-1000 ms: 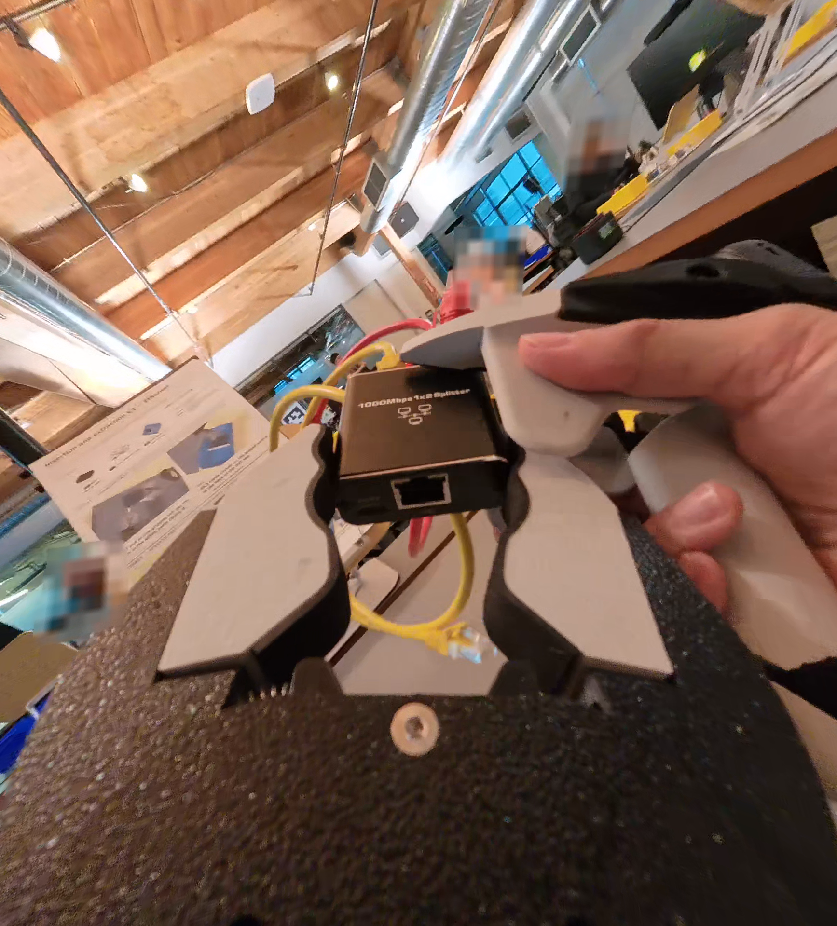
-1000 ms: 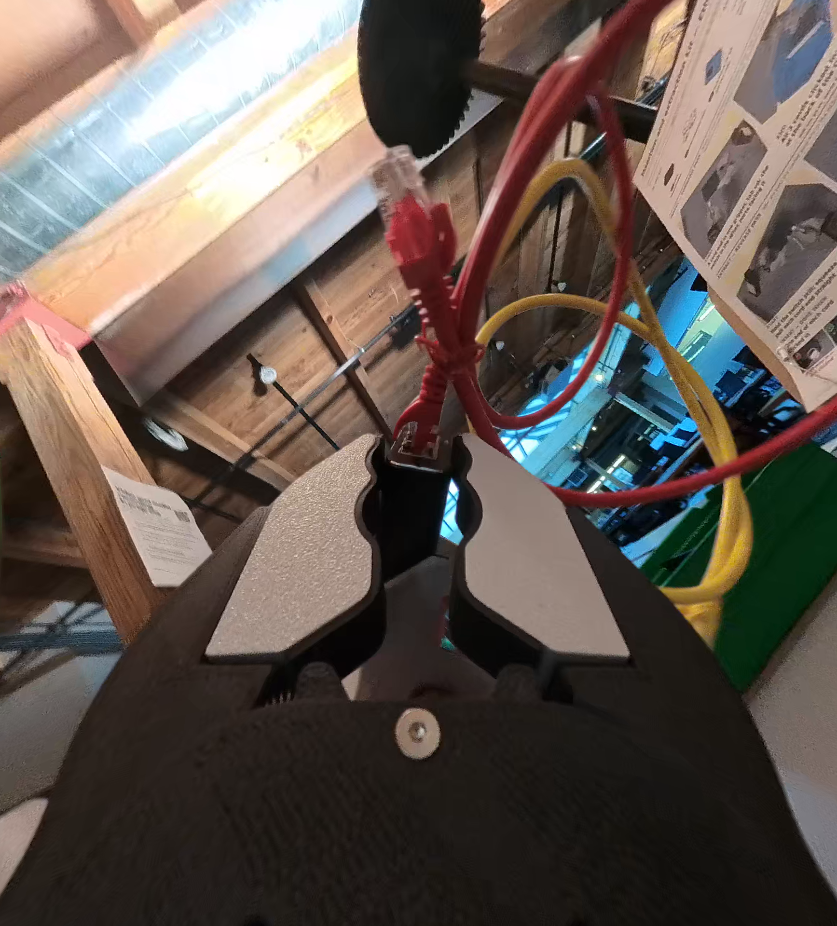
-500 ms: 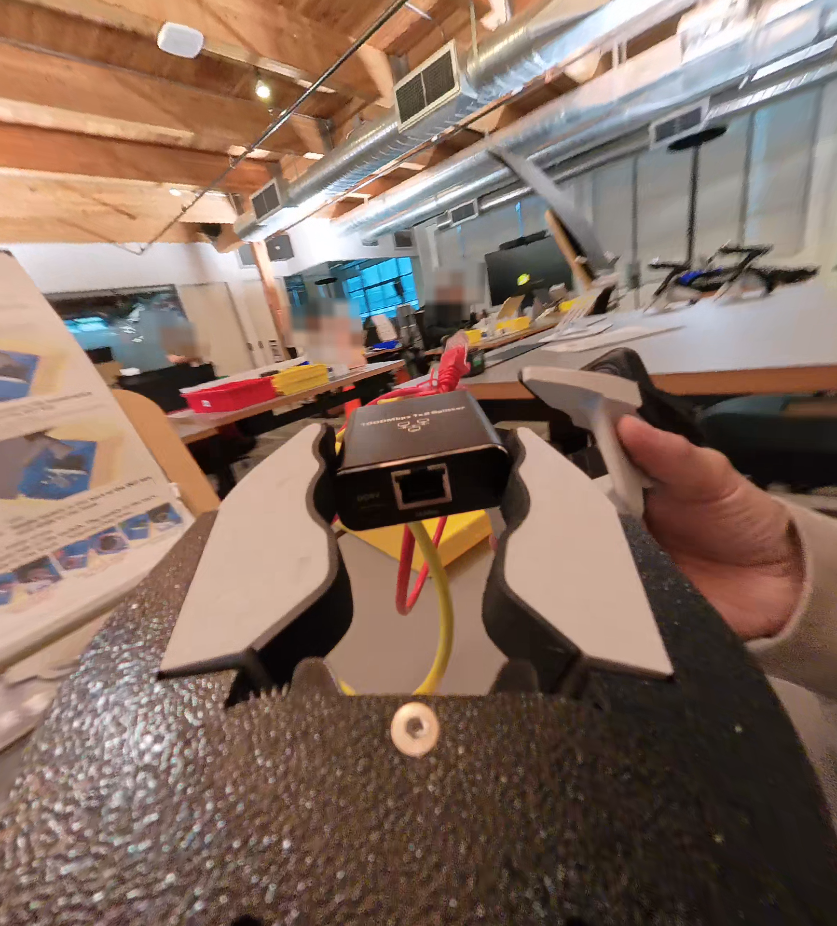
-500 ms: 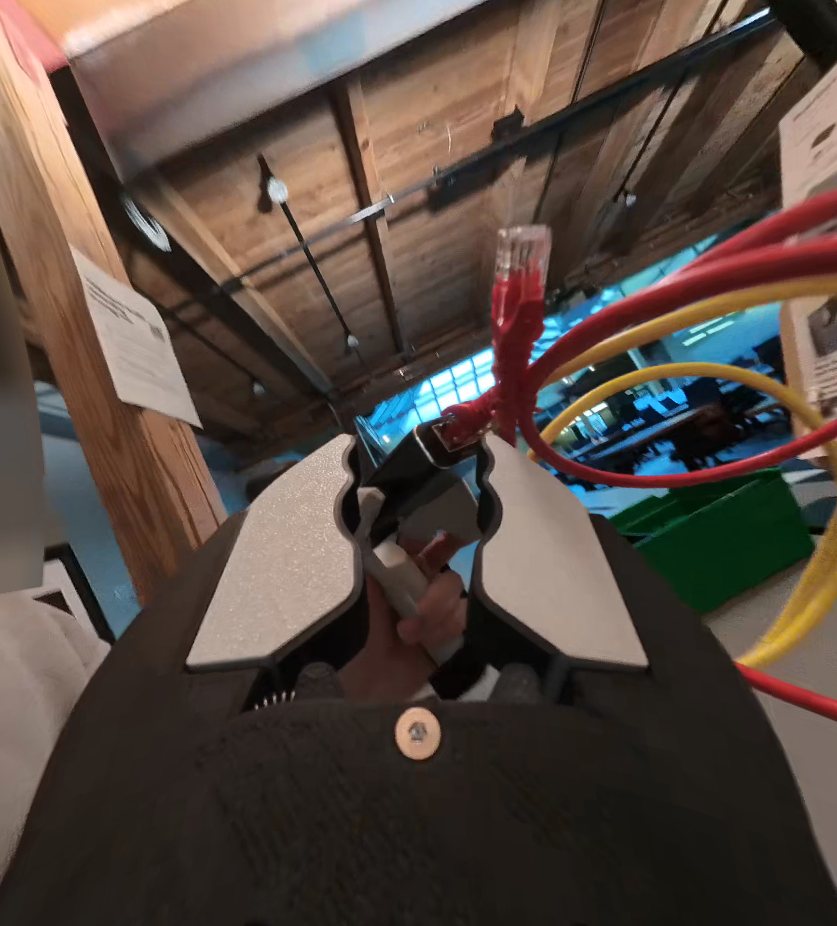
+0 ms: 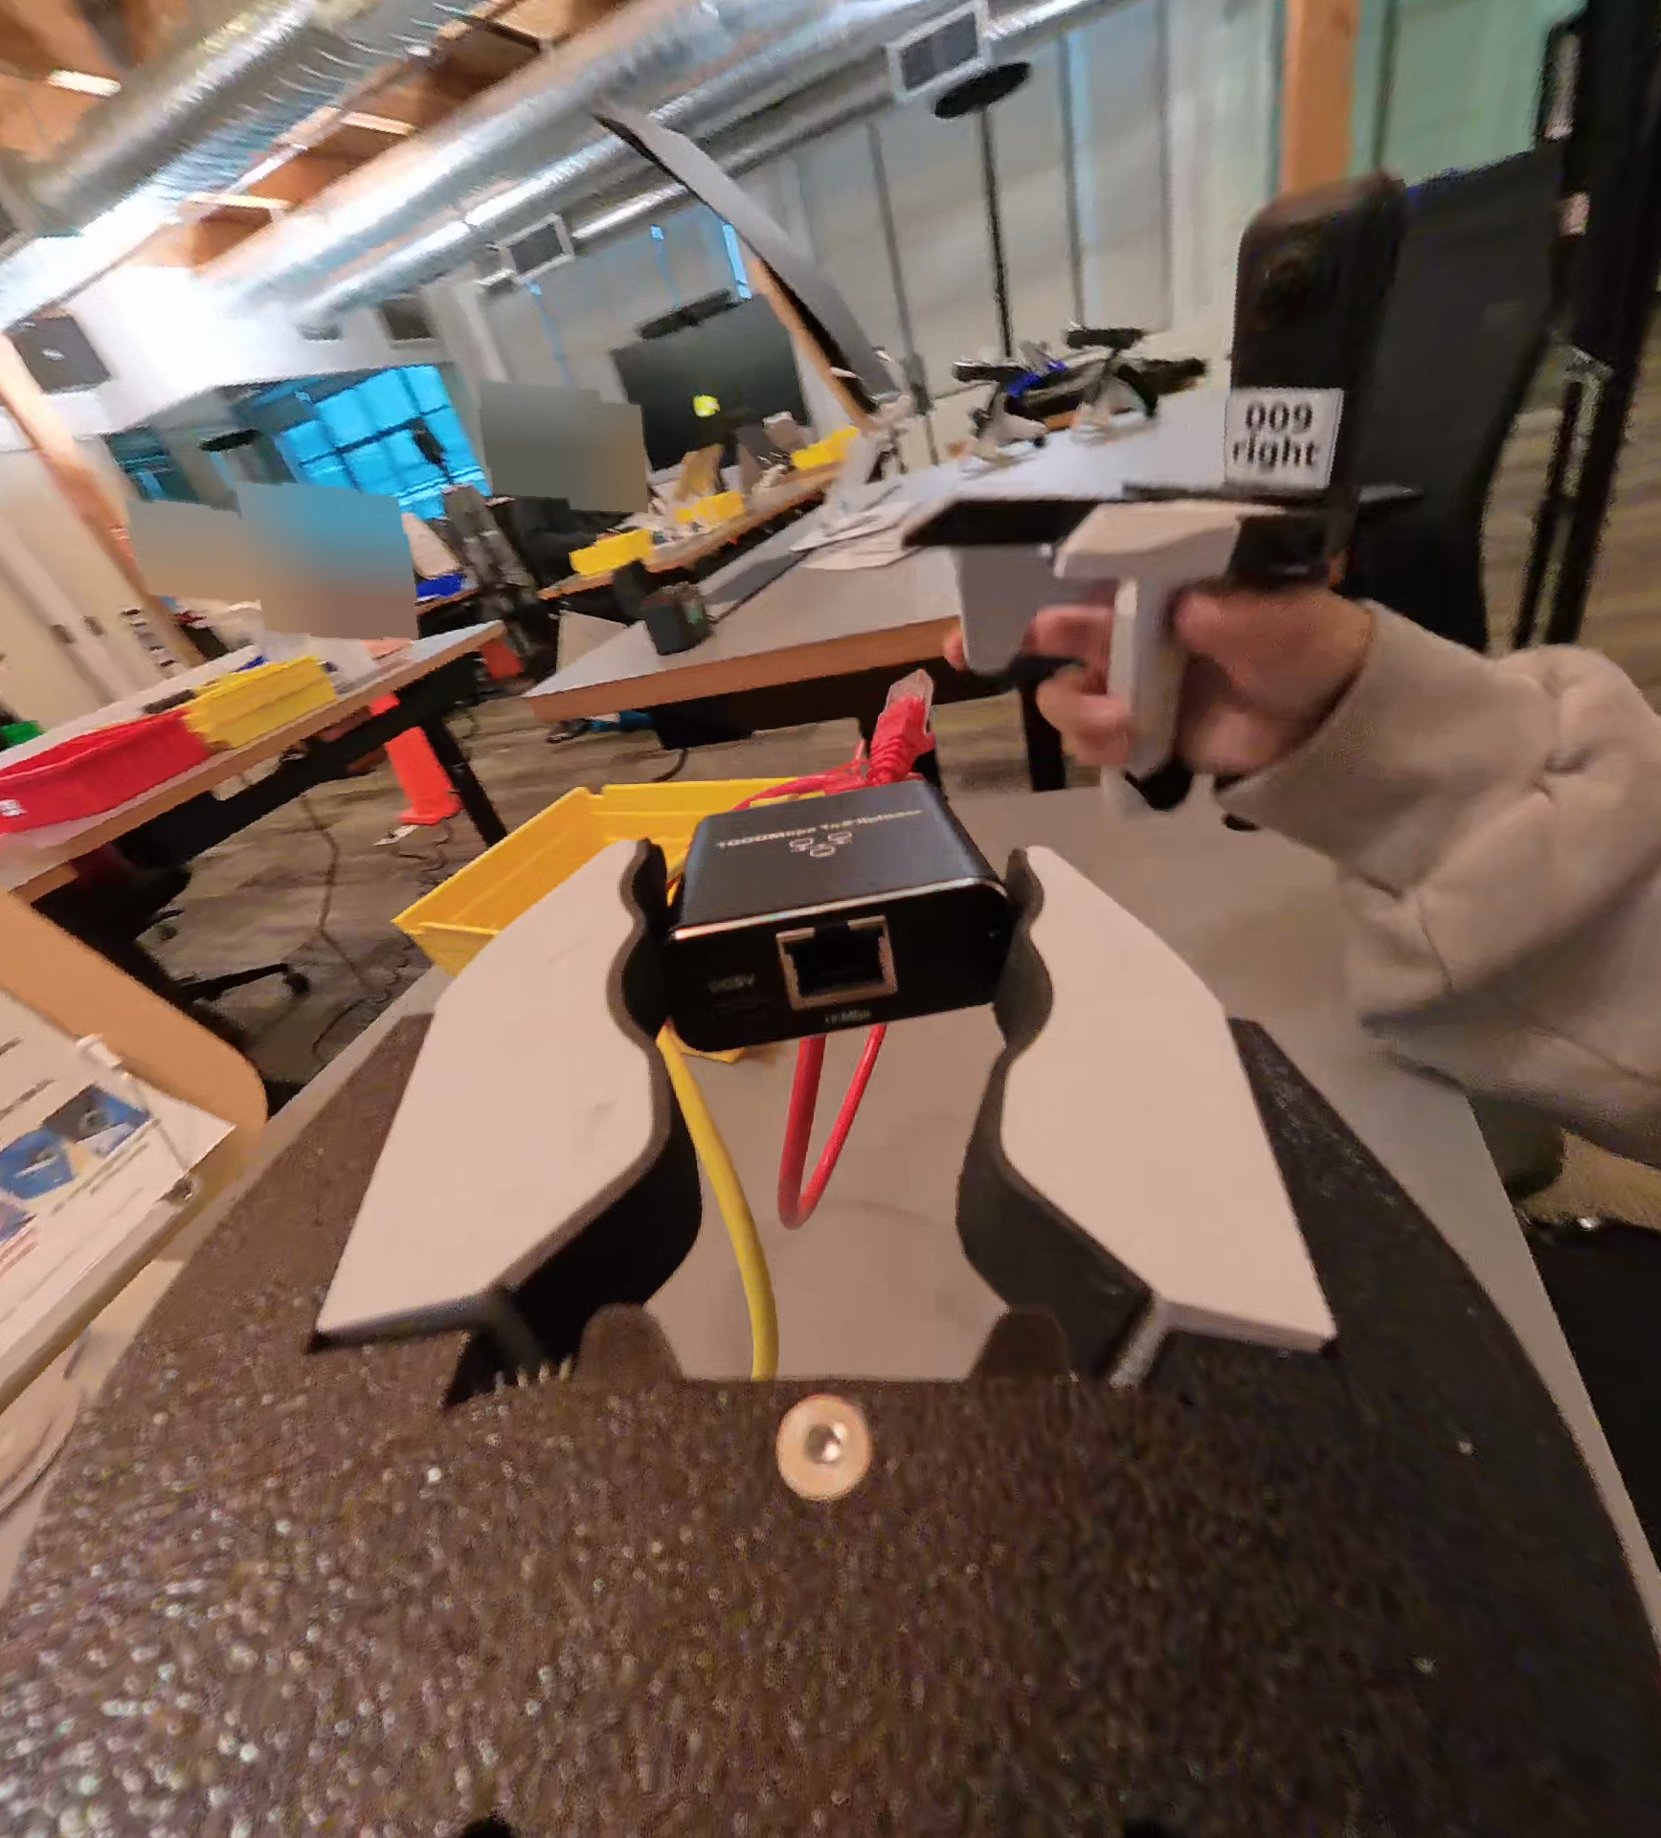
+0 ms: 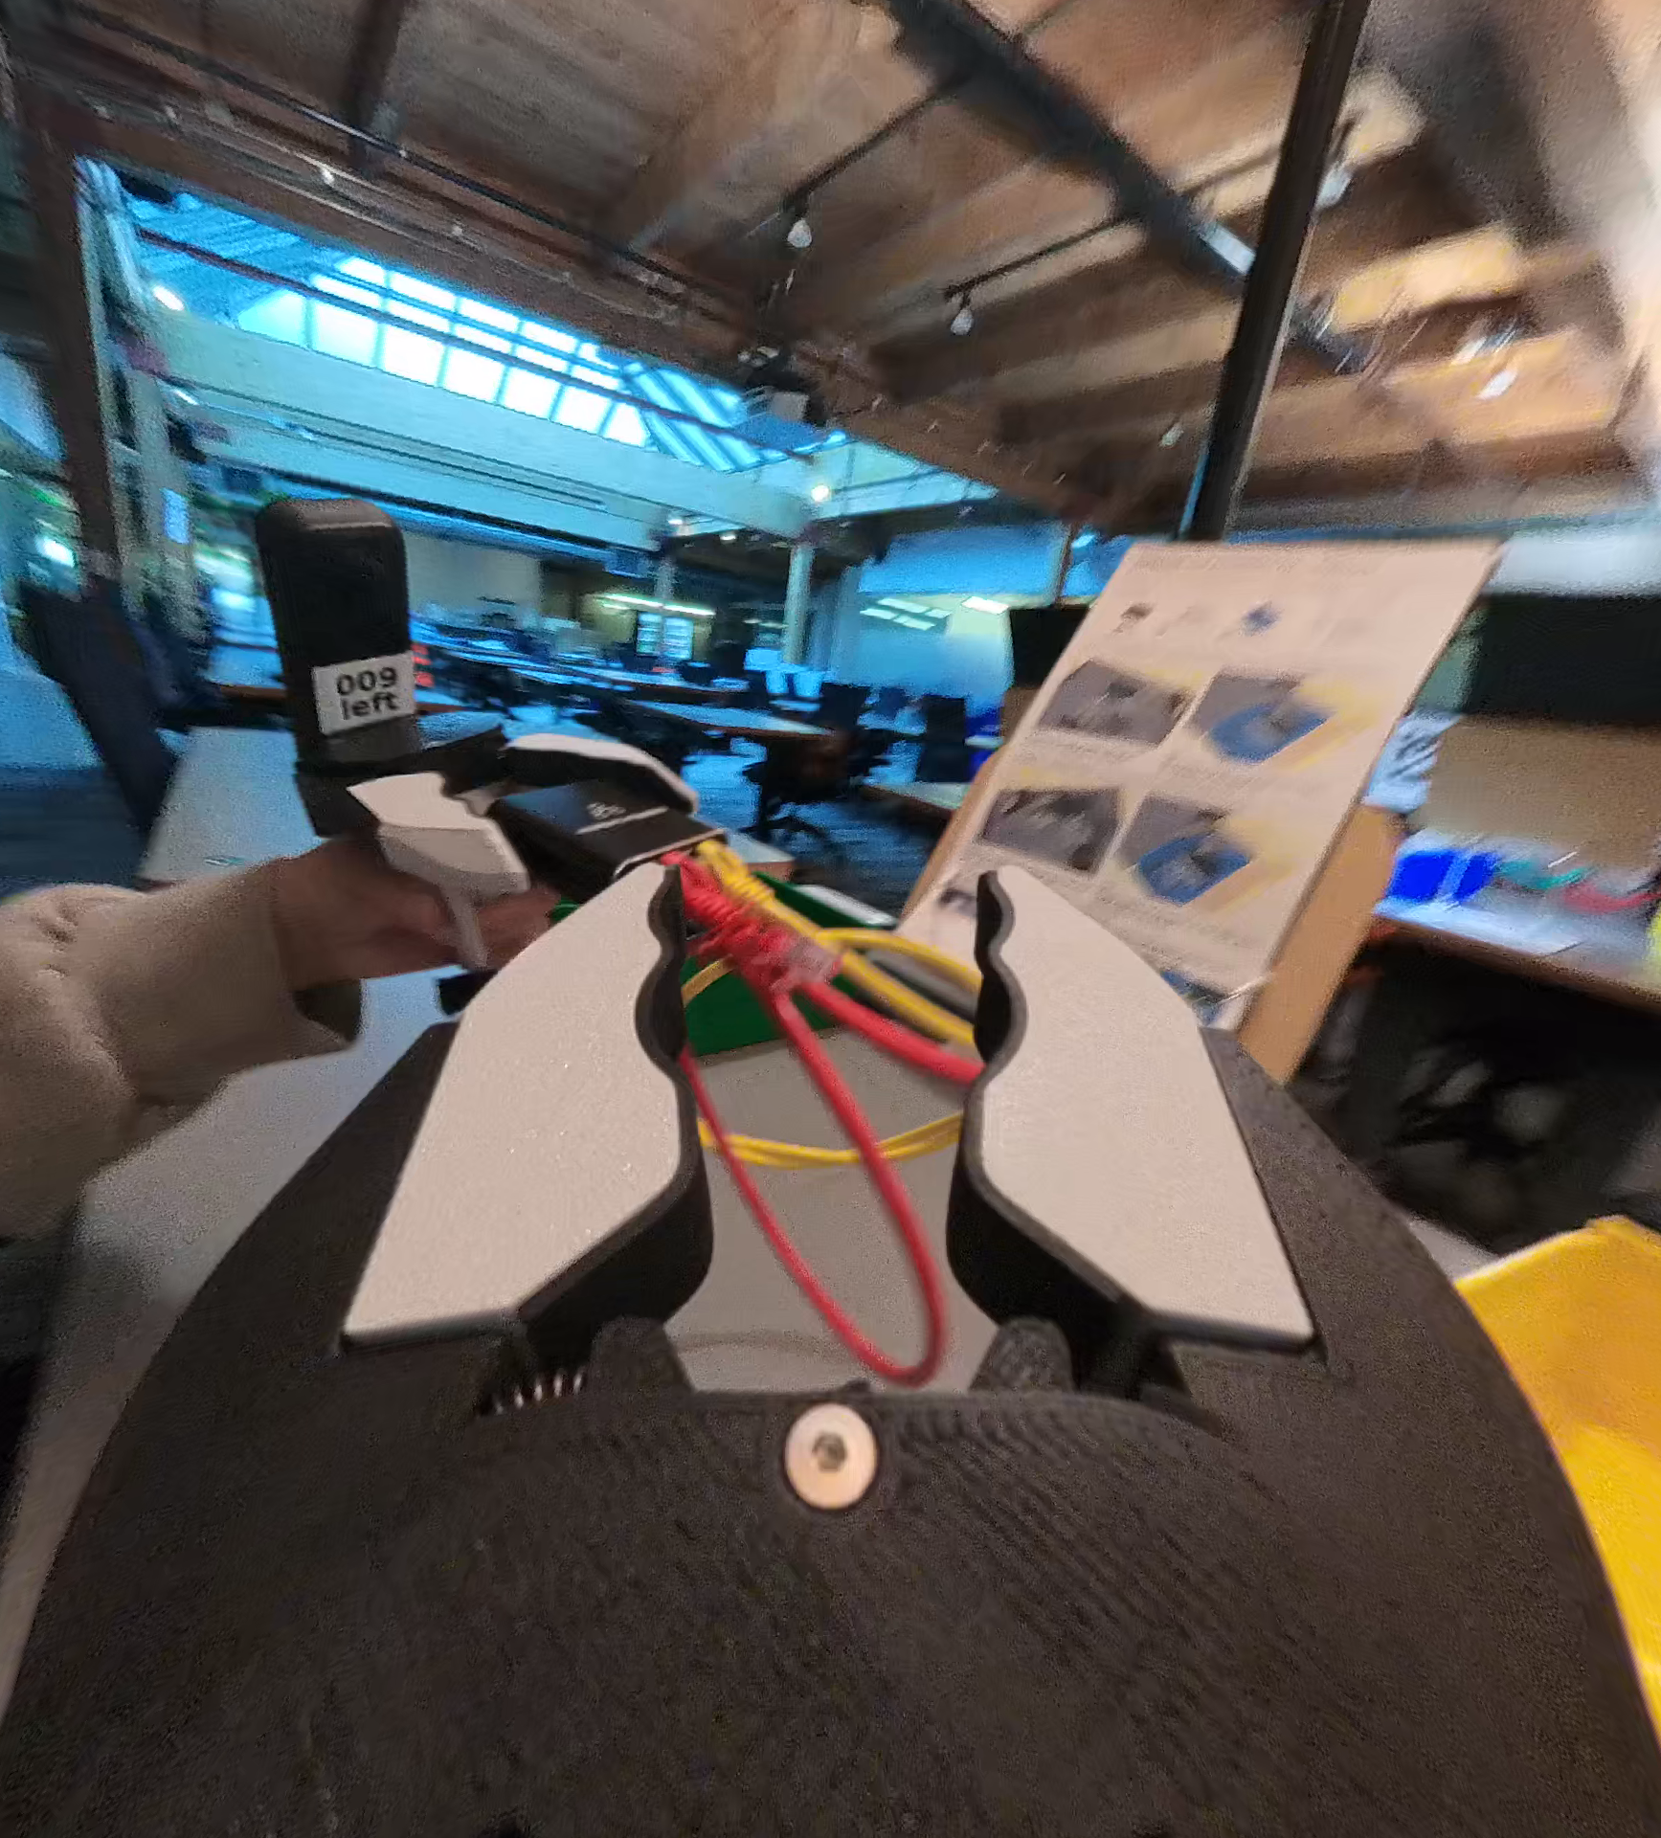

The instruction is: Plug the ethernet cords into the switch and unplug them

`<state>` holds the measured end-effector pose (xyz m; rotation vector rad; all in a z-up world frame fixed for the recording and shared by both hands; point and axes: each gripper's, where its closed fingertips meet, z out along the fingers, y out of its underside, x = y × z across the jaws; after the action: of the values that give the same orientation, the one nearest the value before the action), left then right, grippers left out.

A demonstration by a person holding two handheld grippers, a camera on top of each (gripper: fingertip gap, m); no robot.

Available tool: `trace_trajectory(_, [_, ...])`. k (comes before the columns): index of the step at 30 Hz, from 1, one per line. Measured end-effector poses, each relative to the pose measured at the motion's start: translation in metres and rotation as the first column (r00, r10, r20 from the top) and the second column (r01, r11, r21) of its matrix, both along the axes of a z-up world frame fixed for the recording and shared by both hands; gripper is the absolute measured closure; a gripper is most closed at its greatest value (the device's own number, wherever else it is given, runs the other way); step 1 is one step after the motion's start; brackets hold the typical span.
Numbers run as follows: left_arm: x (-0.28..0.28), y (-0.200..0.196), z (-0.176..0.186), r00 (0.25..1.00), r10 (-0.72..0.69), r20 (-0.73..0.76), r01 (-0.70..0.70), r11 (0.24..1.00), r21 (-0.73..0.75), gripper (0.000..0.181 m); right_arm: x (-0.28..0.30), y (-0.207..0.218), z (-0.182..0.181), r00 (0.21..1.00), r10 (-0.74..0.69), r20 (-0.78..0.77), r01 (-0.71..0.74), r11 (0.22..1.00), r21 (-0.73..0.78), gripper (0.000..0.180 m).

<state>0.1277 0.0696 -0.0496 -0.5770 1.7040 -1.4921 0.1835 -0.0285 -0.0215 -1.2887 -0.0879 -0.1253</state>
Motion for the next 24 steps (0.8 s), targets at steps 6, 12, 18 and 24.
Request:
trace_trajectory(6, [-0.009,-0.027,-0.01,0.984,-0.175,-0.017,0.175,0.983,0.049,0.117,-0.022,0.008,-0.026,0.944,0.016,0.331,0.06,0.974,-0.217,0.13])
trace_trajectory(12, [-0.017,-0.051,-0.033,0.951,-0.297,-0.088,0.309,0.931,0.195,0.117,-0.05,0.023,-0.055,0.934,0.188,0.304,-0.058,0.919,-0.389,0.114])
trace_trajectory(18, [-0.025,-0.065,-0.039,0.912,-0.389,-0.131,0.41,0.875,0.258,0.117,-0.065,0.03,-0.096,0.9,0.34,0.271,-0.138,0.814,-0.564,0.117])
trace_trajectory(24, [-0.03,-0.065,-0.043,0.889,-0.434,-0.148,0.458,0.84,0.29,0.117,-0.076,0.036,-0.099,0.881,0.406,0.245,-0.199,0.786,-0.586,0.145])
